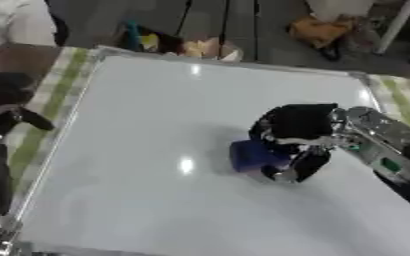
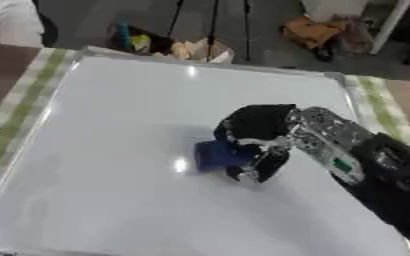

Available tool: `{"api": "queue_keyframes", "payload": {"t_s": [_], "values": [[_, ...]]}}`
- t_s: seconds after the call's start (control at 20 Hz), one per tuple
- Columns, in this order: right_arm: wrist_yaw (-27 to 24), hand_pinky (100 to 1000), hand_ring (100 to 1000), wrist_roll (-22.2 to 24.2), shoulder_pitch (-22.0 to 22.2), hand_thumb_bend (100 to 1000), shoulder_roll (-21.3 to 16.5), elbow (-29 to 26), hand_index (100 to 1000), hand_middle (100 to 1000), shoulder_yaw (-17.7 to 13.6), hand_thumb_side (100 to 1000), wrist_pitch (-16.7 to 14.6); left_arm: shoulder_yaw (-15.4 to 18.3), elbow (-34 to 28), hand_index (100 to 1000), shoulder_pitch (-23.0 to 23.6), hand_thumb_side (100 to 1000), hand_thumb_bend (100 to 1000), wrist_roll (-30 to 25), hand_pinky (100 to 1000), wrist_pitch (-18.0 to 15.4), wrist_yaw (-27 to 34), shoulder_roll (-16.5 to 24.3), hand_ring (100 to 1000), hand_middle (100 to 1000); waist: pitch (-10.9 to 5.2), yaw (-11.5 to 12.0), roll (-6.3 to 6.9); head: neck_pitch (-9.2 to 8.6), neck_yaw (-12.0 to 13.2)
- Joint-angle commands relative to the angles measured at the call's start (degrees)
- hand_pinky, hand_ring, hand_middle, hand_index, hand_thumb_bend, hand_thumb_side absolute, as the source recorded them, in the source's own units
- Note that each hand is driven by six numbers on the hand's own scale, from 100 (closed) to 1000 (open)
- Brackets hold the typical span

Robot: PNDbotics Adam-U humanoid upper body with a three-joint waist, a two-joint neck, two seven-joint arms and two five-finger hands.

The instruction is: Wipe the whiteboard clean with a brush.

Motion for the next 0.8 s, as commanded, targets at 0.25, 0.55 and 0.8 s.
{"api": "queue_keyframes", "payload": {"t_s": [0.25,0.55,0.8], "values": [[-0.17,709,699,-0.09,0.49,100,-3.42,1.61,100,486,-2.79,352,1.48,-0.20,-1.03,640,-0.36,925,100,-0.17,431,-0.10,0.23,0.33,792,685,-1.55,-0.38,0.60,-0.06,0.19],[0.71,721,702,0.96,1.22,100,-4.49,3.51,100,465,-4.99,347,3.22,-0.15,-1.03,640,-0.29,924,100,-0.14,430,-0.06,0.21,0.30,791,684,-1.64,-0.54,0.80,0.23,-0.14],[-0.46,720,701,4.31,1.80,100,-5.17,3.88,100,459,-8.06,350,6.62,-0.14,-1.03,640,-0.34,924,100,-0.14,431,-0.08,0.22,0.26,792,684,-1.68,-0.52,0.88,0.48,-2.16]]}}
